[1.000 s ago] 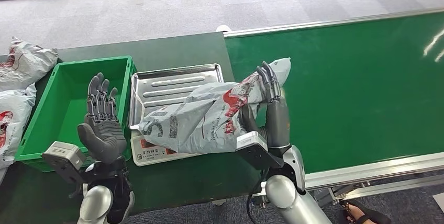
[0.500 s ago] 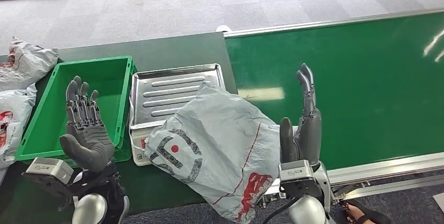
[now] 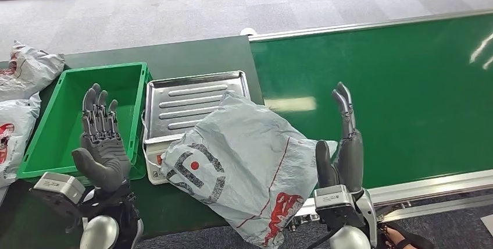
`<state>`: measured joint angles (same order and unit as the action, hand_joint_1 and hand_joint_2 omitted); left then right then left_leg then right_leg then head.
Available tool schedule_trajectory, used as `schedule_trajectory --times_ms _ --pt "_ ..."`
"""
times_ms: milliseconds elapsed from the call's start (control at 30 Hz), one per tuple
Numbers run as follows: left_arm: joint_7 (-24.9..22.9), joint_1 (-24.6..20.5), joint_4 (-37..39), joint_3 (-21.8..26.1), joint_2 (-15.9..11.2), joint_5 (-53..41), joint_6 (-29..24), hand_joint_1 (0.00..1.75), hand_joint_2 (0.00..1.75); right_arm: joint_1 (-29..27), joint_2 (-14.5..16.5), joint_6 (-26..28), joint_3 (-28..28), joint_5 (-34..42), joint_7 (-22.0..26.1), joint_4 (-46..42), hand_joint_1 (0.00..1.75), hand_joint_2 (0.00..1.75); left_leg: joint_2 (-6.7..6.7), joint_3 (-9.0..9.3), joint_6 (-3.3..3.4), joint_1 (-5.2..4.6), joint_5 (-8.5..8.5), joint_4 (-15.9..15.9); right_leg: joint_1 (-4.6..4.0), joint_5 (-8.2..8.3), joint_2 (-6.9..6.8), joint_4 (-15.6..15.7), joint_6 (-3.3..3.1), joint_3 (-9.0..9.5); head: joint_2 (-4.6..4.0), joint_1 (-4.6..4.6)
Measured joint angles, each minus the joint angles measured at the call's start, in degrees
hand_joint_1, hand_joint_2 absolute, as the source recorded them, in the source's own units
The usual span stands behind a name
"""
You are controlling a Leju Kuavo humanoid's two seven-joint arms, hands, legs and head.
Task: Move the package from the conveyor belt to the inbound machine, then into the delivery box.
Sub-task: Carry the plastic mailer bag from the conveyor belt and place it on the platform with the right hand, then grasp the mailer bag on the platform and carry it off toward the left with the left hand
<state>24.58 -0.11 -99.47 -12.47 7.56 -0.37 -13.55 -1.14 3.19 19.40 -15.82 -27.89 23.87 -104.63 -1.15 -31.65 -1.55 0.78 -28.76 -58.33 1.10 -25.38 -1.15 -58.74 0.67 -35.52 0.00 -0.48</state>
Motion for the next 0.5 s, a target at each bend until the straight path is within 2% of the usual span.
schedule_trajectory --times_ms 100,200,267,333,433,500 --pt "-1.15 -0.44 0.28 0.01 -0.44 -7.67 -1.51 0.0 1.75 -0.57 0.01 -0.1 0.6 -0.38 -0.14 0.0 0.0 0.0 0.0 0.01 0.0 0.0 0.0 0.0 0.0 0.0 0.0 0.0 0.0 0.0 0.0 0.0" --pt "-6.8 -2.4 1.02 -0.34 -2.63 -26.09 -0.66 0.0 1.75 -0.84 -0.01 -0.63 0.81 -0.36 0.11 0.0 0.0 0.0 0.0 0.04 0.0 0.0 0.01 0.0 -0.01 0.0 0.0 0.0 0.0 0.0 0.0 0.0" --pt "-11.49 -5.44 3.49 -0.9 -4.87 -38.01 5.17 0.0 1.75 -0.82 -0.04 -1.19 0.97 -0.07 0.64 0.04 0.0 0.0 0.01 0.07 0.0 0.0 0.04 0.0 -0.01 0.01 -0.01 0.0 0.0 0.0 0.0 -0.01" --pt "-14.23 -11.14 9.53 -2.24 -7.64 -46.82 12.29 0.0 1.75 -0.58 -0.15 -1.63 1.1 0.57 1.17 0.28 0.0 0.0 0.04 0.05 -0.04 0.0 0.15 0.0 -0.02 0.09 -0.05 0.0 -0.05 -0.02 0.0 -0.01" --pt "-12.69 -22.58 22.36 -6.38 -11.95 -51.22 18.92 0.0 1.75 -0.18 -0.46 -1.47 1.13 1.83 1.74 1.11 0.0 0.0 0.0 0.02 -0.11 0.0 0.33 0.0 -0.03 0.3 -0.02 -0.01 -0.15 -0.09 0.0 -0.02" --pt "-10.36 -29.68 30.32 -10.46 -13.72 -51.84 22.46 0.0 1.75 -0.19 -0.73 -0.8 1.13 2.58 1.95 1.71 0.0 0.0 -0.03 0.01 -0.1 0.0 0.4 -0.01 -0.02 0.39 0.01 -0.01 -0.15 -0.1 0.0 -0.01"
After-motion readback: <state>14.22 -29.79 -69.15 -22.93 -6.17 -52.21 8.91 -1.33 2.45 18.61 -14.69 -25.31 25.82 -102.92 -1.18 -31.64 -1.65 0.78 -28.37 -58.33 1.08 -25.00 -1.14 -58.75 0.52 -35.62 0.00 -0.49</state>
